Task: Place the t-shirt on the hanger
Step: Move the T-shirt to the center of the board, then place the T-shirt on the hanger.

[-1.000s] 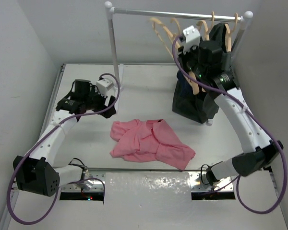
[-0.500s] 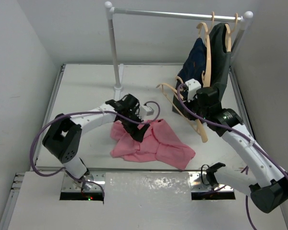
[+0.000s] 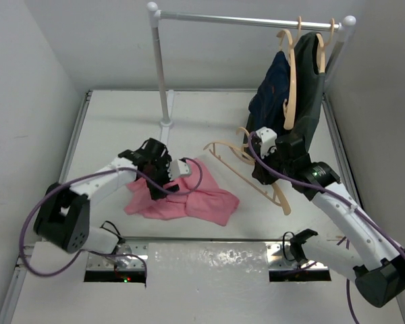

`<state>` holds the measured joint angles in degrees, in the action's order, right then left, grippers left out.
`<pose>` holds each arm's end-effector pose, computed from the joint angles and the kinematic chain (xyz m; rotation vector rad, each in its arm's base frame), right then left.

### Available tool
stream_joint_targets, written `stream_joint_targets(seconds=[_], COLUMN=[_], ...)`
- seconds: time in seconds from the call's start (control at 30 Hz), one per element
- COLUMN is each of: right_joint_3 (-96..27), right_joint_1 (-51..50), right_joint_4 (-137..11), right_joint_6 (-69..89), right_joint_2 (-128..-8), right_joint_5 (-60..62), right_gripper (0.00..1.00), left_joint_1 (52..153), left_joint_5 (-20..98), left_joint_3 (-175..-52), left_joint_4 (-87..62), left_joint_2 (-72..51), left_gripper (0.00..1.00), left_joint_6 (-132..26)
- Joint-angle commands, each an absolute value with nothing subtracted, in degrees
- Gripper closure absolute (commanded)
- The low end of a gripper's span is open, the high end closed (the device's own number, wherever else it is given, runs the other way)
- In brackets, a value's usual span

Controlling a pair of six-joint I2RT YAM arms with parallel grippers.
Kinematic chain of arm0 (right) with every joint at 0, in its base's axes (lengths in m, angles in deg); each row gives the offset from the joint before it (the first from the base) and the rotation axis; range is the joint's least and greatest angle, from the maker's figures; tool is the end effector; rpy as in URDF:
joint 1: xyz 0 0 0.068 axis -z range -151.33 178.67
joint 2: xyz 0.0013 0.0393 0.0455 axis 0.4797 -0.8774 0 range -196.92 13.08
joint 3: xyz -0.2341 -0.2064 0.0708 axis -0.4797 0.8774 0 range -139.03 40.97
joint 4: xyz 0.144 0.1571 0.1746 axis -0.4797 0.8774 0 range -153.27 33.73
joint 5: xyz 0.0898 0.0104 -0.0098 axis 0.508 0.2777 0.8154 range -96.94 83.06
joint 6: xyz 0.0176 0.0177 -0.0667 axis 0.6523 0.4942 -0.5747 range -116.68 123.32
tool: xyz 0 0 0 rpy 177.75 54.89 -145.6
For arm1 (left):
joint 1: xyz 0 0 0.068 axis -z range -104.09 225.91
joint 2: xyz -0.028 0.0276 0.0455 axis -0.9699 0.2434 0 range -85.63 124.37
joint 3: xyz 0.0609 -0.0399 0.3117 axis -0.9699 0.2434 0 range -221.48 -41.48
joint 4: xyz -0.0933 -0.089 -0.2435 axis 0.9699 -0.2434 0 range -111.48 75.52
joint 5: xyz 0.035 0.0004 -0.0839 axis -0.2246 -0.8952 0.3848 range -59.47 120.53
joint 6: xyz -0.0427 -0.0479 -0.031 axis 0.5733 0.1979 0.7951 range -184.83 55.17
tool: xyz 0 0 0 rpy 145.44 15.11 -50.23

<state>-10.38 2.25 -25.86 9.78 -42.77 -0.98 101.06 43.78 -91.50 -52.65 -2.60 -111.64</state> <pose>0.1826 0.0974 0.3232 -0.4574 2.2876 0.4108 0.2431 -0.1289 0.2084 1.6690 2.2085 -0.2297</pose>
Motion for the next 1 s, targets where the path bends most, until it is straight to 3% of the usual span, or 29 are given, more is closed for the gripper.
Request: stream_joint_targets(seconds=[0.0,0.17,0.23,0.27,0.33,0.4,0.47,0.63,0.83,0.97], right_joint_3=[-9.83,-10.18,-9.92,-9.83,-9.39,-9.13,-8.86,-8.51,-7.72,-7.19], right_joint_1=[2.04,2.12,2.12,2.12,2.04,2.12,2.21,2.12,2.12,2.12], right_joint_4=[-29.16,-28.81,-28.11,-28.11,-28.46,-28.72,-28.64,-27.94,-28.55,-28.81], right_joint_6=[10.26,10.00,9.74,9.47,9.47,9.65,9.30,8.77,8.94,9.47], right_joint_2=[-41.15,-41.14,-42.28,-42.55,-42.90,-42.73,-42.55,-42.99,-43.17,-42.73], right_joint_5=[2.82,1.15,0.01,-0.08,0.01,-0.34,-1.13,-2.28,-1.49,-1.66], right_gripper=[1.00,1.00,1.00,1.00,1.00,1.00,1.00,1.00,1.00,1.00], left_joint_1=[103.86,102.64,101.50,101.32,99.48,97.55,95.43,95.43,95.51,95.60], left_joint_5=[47.82,49.60,46.71,46.09,46.69,47.22,46.09,41.08,39.66,39.84], left_joint_3=[-90.96,-99.66,-103.25,-104.92,-110.53,-113.19,-113.38,-114.96,-115.67,-114.96], left_joint_4=[-54.38,-49.31,-45.08,-45.41,-49.36,-52.87,-52.80,-54.03,-51.49,-49.81], left_joint_2=[-10.30,-8.21,-5.40,-1.03,3.91,9.81,12.36,18.42,20.55,21.60], left_gripper=[0.09,0.05,0.13,0.23,0.23,0.32,0.38,0.39,0.47,0.70], left_joint_6=[-126.98,-108.21,-95.89,-92.99,-86.73,-83.05,-81.27,-80.92,-79.69,-79.77])
